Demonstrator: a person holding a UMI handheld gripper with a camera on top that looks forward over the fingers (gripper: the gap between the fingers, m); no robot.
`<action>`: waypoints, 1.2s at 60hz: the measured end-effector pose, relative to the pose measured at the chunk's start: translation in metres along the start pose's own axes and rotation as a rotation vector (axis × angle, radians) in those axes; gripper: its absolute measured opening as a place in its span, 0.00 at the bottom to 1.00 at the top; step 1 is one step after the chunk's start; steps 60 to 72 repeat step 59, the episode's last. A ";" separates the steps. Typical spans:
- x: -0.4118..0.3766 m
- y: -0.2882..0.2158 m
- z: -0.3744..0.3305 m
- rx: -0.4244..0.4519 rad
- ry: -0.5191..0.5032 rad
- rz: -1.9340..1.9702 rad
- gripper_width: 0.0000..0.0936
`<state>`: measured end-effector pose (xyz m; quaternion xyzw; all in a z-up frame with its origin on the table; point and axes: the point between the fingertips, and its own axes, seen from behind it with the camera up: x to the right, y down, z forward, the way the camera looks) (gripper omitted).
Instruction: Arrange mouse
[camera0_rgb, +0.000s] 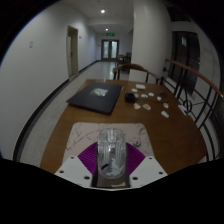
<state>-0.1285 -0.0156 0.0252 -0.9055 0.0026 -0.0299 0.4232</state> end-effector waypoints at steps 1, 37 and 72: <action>-0.002 0.005 0.005 -0.014 -0.002 -0.004 0.39; -0.014 0.032 -0.084 0.034 -0.017 0.027 0.91; -0.046 0.058 -0.194 0.115 -0.029 0.033 0.92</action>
